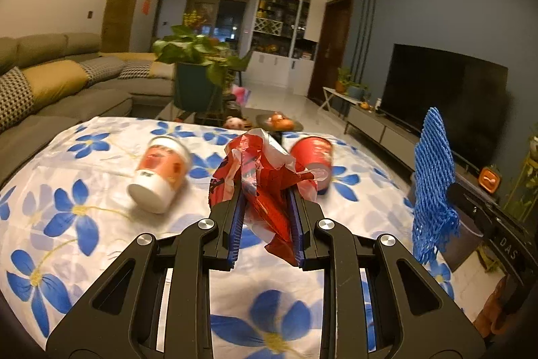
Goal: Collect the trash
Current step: 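Lift the red bag with the left tool while the right tool carries the blue net toward the bin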
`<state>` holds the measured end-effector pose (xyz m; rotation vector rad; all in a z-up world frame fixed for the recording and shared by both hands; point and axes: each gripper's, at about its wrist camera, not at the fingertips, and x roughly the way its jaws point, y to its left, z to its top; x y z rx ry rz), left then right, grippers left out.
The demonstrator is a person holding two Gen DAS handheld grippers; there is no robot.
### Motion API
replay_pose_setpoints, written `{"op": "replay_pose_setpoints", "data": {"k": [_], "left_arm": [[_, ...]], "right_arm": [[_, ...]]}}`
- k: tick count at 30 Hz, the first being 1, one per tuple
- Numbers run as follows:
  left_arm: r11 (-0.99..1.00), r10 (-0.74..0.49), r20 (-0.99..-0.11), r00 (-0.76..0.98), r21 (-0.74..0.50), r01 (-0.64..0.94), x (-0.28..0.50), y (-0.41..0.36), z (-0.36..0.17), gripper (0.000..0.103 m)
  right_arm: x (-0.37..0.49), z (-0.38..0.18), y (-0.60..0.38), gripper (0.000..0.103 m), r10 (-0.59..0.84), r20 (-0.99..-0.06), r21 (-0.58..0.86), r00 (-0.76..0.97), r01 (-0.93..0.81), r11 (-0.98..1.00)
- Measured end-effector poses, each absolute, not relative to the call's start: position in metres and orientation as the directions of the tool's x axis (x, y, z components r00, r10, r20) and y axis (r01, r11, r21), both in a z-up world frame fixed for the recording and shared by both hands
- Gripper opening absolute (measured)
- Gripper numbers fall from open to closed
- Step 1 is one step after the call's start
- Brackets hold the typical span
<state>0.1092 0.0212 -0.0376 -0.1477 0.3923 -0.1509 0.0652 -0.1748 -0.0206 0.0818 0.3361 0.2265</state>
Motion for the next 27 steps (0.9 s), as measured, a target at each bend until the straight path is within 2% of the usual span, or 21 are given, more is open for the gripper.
{"op": "replay_pose_setpoints", "data": {"k": [18, 27], "left_arm": [[0.961, -0.276, -0.375, 0.885, -0.105, 0.256, 0.120, -0.061, -0.034, 0.024], [0.941, -0.335, -0.375, 0.865, -0.082, 0.329, 0.133, -0.099, -0.031, 0.024]], "right_arm": [[0.044, -0.016, -0.228, 0.005, 0.161, -0.276, 0.122, 0.947, -0.131, 0.984], [0.041, -0.011, -0.262, 0.004, 0.081, -0.248, 0.118, 0.965, -0.052, 0.992]]}}
